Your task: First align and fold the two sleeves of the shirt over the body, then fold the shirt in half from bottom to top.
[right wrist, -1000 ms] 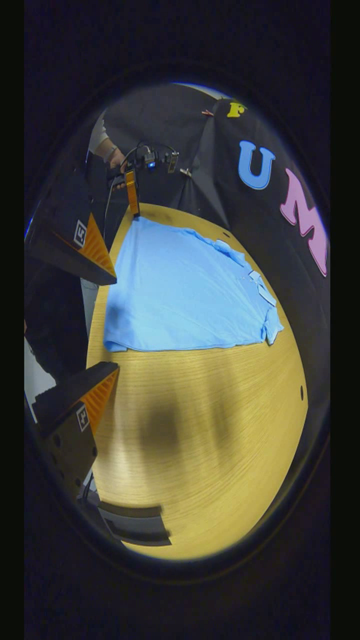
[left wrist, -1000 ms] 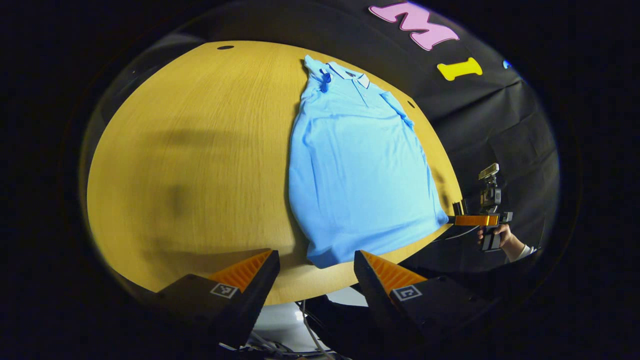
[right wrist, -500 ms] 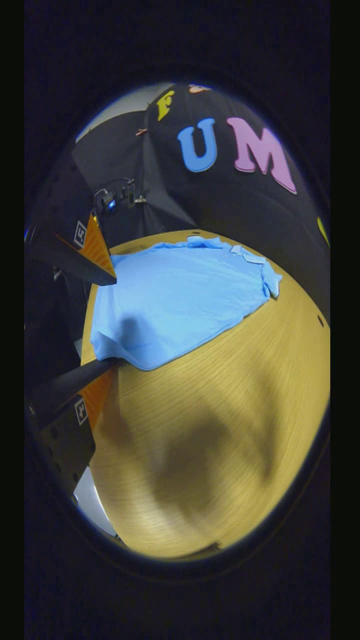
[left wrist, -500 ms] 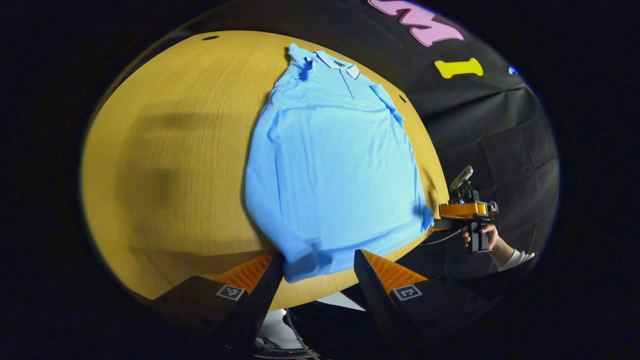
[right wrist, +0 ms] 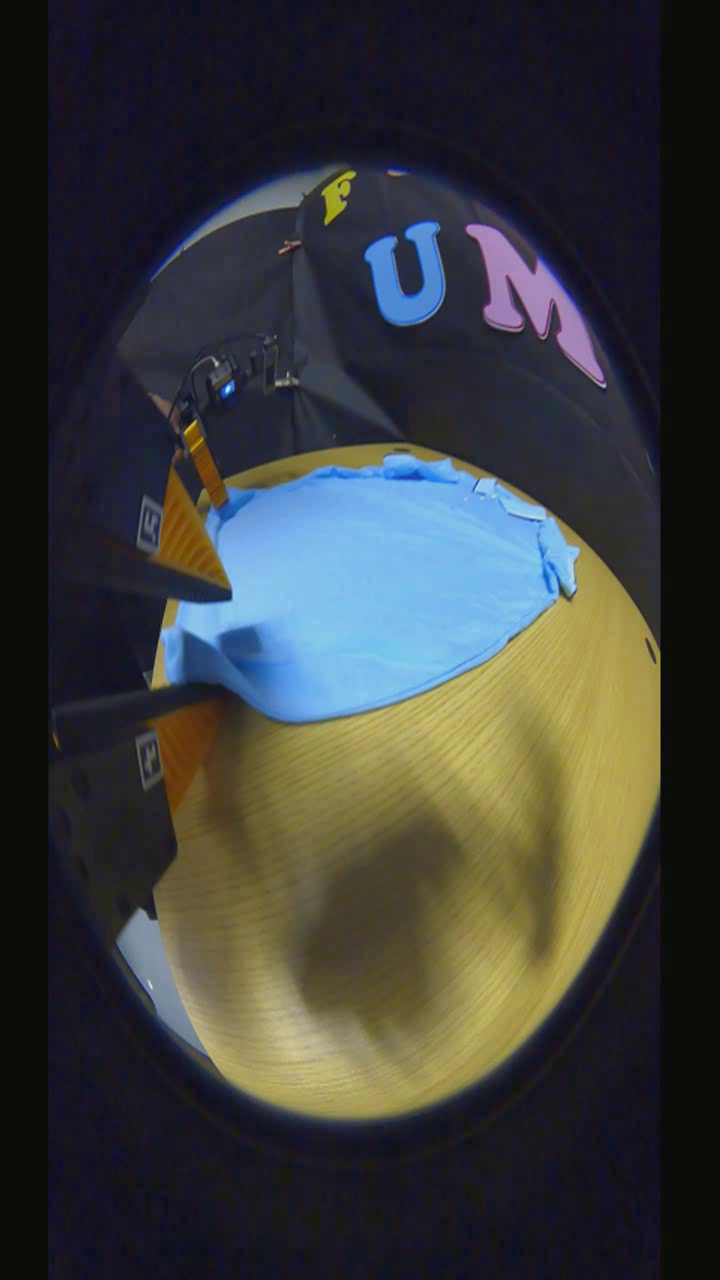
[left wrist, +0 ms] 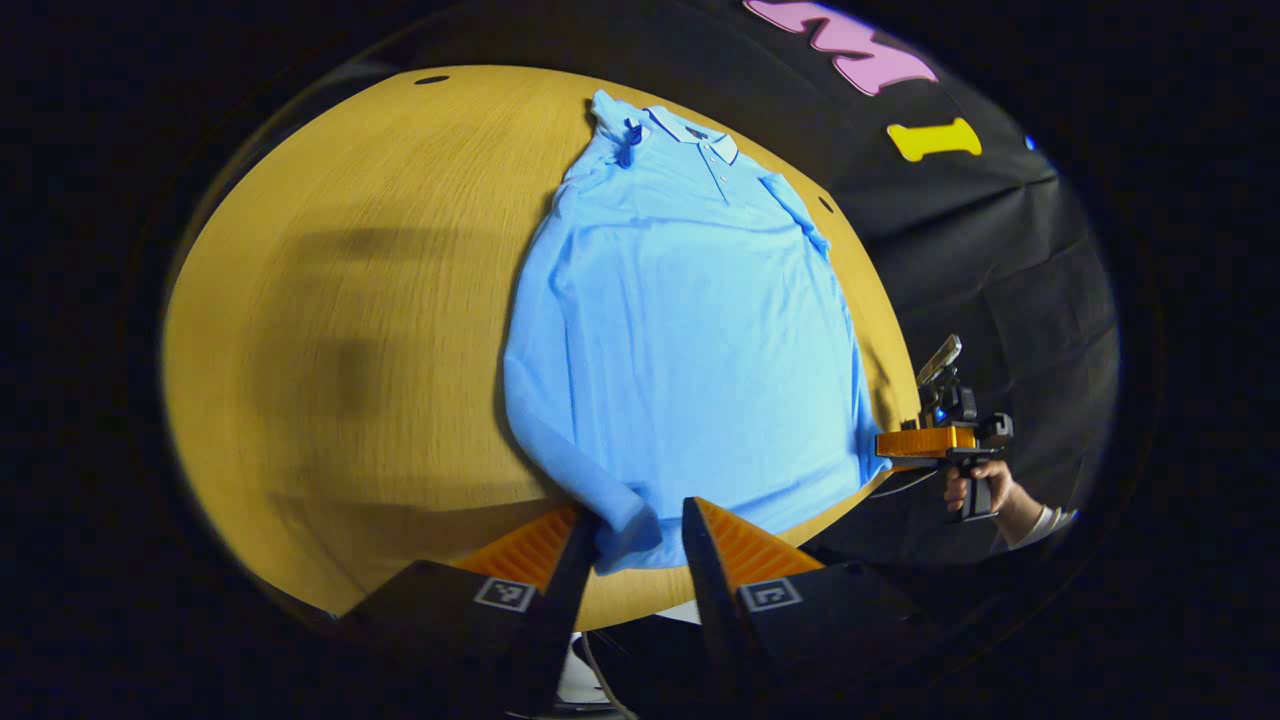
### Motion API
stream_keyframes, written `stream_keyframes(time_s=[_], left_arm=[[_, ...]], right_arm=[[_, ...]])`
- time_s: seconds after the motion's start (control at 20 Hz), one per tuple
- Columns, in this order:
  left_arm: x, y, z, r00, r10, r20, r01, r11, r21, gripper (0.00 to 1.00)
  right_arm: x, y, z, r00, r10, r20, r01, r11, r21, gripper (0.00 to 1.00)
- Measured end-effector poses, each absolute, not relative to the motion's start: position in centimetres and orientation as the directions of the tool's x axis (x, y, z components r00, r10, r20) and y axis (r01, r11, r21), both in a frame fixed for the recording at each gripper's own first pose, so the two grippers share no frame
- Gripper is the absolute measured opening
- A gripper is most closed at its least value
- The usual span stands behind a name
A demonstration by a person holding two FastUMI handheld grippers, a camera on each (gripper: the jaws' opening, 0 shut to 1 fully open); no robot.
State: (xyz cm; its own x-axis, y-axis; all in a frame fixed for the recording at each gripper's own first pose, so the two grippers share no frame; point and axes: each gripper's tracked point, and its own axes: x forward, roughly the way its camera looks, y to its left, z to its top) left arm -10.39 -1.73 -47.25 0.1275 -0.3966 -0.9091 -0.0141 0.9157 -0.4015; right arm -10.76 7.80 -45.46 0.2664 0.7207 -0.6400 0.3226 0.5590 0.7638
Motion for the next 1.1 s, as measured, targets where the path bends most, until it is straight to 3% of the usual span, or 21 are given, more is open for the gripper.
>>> stream_keyframes(time_s=[0.05,0.1,0.15,0.25,0.3,0.35,0.4,0.45,0.55,1.1], left_arm=[[-10.8,-1.5,-47.5,0.108,-0.385,-0.916,-0.014,0.921,-0.389,0.43],[-10.6,-1.6,-47.1,0.112,-0.397,-0.911,-0.027,0.915,-0.402,0.3],[-10.3,-1.9,-47.2,0.111,-0.404,-0.908,-0.034,0.911,-0.41,0.18],[-10.1,-2.0,-47.2,0.118,-0.419,-0.9,-0.046,0.903,-0.427,0.09],[-10.1,-2.0,-47.1,0.118,-0.427,-0.897,-0.055,0.899,-0.435,0.08],[-10.3,-2.0,-47.0,0.114,-0.427,-0.897,-0.064,0.898,-0.436,0.07],[-10.0,-1.8,-46.6,0.125,-0.425,-0.896,-0.063,0.898,-0.435,0.06],[-9.7,-2.0,-45.9,0.14,-0.431,-0.891,-0.055,0.896,-0.441,0.07],[-8.5,-2.2,-44.3,0.185,-0.44,-0.879,-0.028,0.892,-0.452,0.06],[4.6,-1.4,-35.7,0.47,-0.359,-0.806,0.115,0.931,-0.348,0.06]], right_arm=[[-11.0,8.3,-45.7,0.26,0.726,-0.637,0.33,0.553,0.765,0.22],[-10.6,7.4,-45.7,0.278,0.717,-0.639,0.337,0.55,0.764,0.22],[-10.7,7.7,-46.0,0.288,0.717,-0.634,0.336,0.544,0.769,0.08],[-10.5,7.8,-45.8,0.302,0.717,-0.628,0.334,0.537,0.775,0.08],[-10.5,7.8,-45.8,0.304,0.72,-0.624,0.322,0.539,0.778,0.06],[-10.5,7.8,-45.7,0.3,0.719,-0.627,0.314,0.546,0.777,0.12],[-10.3,7.8,-45.2,0.312,0.724,-0.615,0.298,0.54,0.787,0.07],[-9.7,7.9,-44.1,0.332,0.739,-0.587,0.274,0.52,0.809,0.12],[-8.3,8.1,-41.2,0.376,0.76,-0.53,0.209,0.487,0.848,0.04],[4.7,7.5,-29.4,0.558,0.769,-0.31,-0.06,0.411,0.91,0.06]])
